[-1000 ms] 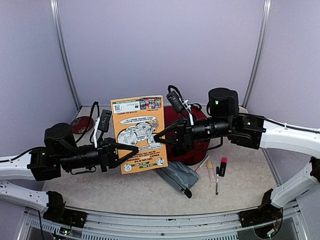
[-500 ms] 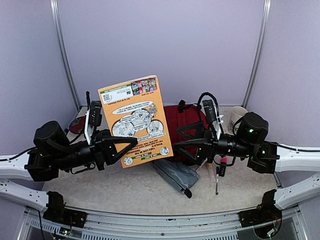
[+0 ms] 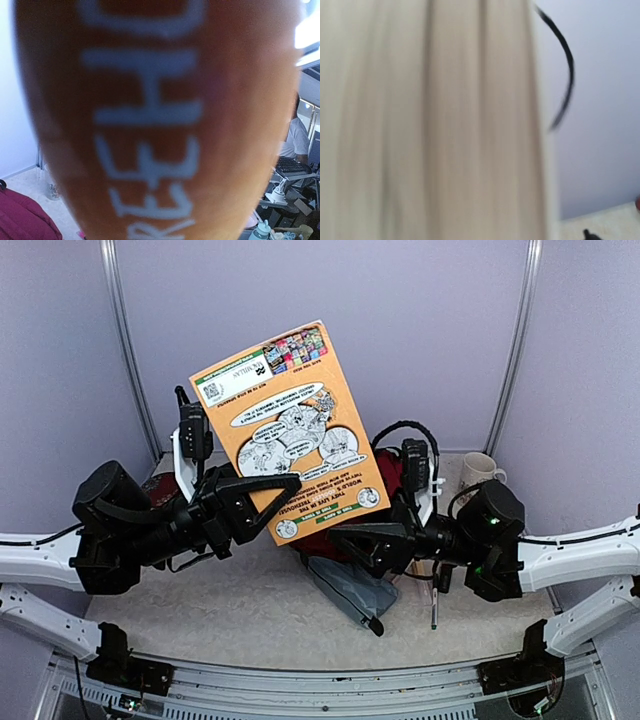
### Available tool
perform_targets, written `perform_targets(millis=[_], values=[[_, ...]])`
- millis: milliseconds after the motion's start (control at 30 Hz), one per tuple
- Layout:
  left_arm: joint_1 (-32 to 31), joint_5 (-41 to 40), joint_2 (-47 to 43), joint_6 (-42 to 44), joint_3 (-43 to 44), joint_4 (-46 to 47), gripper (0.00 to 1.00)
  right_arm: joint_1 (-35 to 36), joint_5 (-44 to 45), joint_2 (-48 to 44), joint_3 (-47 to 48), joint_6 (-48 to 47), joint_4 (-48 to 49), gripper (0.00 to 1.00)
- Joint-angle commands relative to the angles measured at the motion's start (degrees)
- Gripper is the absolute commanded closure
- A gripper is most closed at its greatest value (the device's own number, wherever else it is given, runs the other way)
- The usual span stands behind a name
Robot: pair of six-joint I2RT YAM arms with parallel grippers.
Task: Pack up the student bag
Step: Pass from the left arm to the right
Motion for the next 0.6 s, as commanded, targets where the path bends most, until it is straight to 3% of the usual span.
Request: perform_targets(millis=[0, 133, 200, 267, 333, 367, 400, 467, 567], values=[[-0.8, 0.6, 1.6, 0.6, 2.3, 9.0, 1.00, 0.6, 1.1, 0.3, -1.0, 4.8, 16.4, 0.07], [-1.9, 0.3, 4.2, 1.2, 3.1, 9.4, 1.00, 0.7, 0.5, 1.8, -0.1, 6.2, 19.2, 0.16], [-2.2, -0.1, 4.9, 1.4, 3.2, 9.8, 1.00, 0.7, -0.5, 2.4, 0.3, 6.0, 20.5, 0.25], [-2.4, -0.2, 5.1, 1.4, 3.0, 10.3, 1.00, 0.7, -0.6, 2.3, 0.7, 6.2, 20.5, 0.52], [-2.5, -0.7, 5.1, 1.5, 2.9, 10.0, 1.00, 0.6, 0.7, 1.6, -0.1, 6.4, 20.3, 0.91], [-2.4, -1.3, 5.1, 1.7, 3.0, 9.4, 1.00, 0.6, 1.7, 0.9, -0.9, 6.6, 20.5, 1.00], [-2.5, -2.0, 5.0, 2.0, 3.1, 8.3, 0.88, 0.6, 3.1, -0.2, -2.0, 6.6, 20.7, 1.00], [-2.4, -3.9, 4.8, 2.9, 3.8, 4.0, 0.39, 0.1, 6.1, -3.3, -3.7, 6.6, 18.6, 1.00], [-2.4, -9.1, 5.3, 6.1, 6.3, -9.6, 0.07, -1.1, 13.4, -10.0, -2.8, 5.6, 0.2, 1.00]])
